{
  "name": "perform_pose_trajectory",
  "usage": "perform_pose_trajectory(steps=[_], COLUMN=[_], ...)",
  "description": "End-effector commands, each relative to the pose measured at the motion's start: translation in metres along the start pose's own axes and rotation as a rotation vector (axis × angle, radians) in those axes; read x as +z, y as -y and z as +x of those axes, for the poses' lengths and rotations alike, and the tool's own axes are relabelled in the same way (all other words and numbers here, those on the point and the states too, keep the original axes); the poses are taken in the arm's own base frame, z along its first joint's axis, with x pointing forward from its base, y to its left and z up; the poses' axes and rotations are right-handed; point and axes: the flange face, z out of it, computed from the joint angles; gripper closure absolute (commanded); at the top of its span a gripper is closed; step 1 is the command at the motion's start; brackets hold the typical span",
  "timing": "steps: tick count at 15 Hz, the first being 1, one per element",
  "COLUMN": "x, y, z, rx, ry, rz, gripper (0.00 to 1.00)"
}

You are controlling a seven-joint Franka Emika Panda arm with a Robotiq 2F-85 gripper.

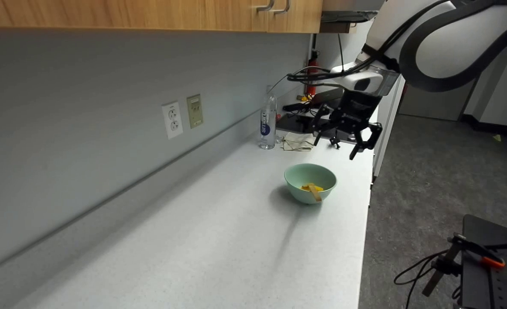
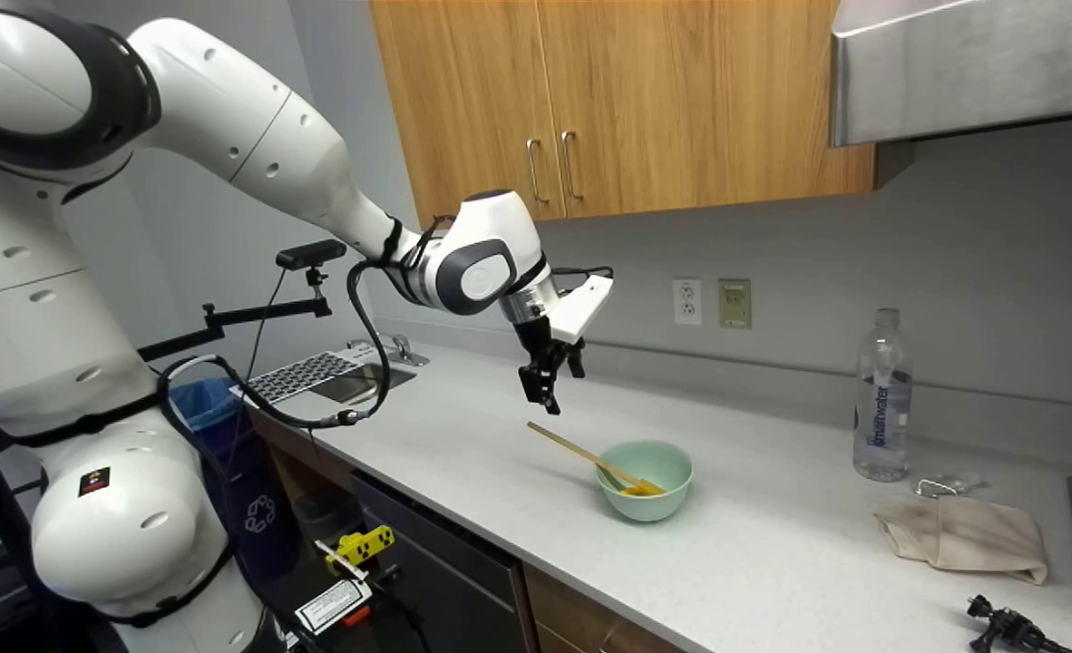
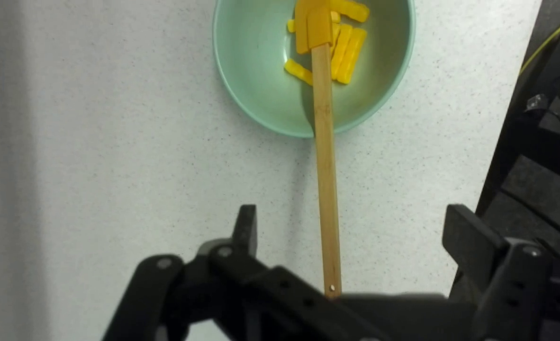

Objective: Use the object to mix the contents in the bowl

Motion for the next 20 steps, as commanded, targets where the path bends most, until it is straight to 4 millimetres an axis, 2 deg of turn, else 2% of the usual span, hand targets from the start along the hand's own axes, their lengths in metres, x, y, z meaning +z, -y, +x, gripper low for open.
perform_pose_trajectory(steps=[1,20], x=[-0.0008,-0.0013], y=[0.0003,0.0011], z=[0.0009,0.0017], rx=[-0.002,-0.002], ry=[0.011,0.021], rz=[-0.009,-0.017], gripper=[0.0,0.0])
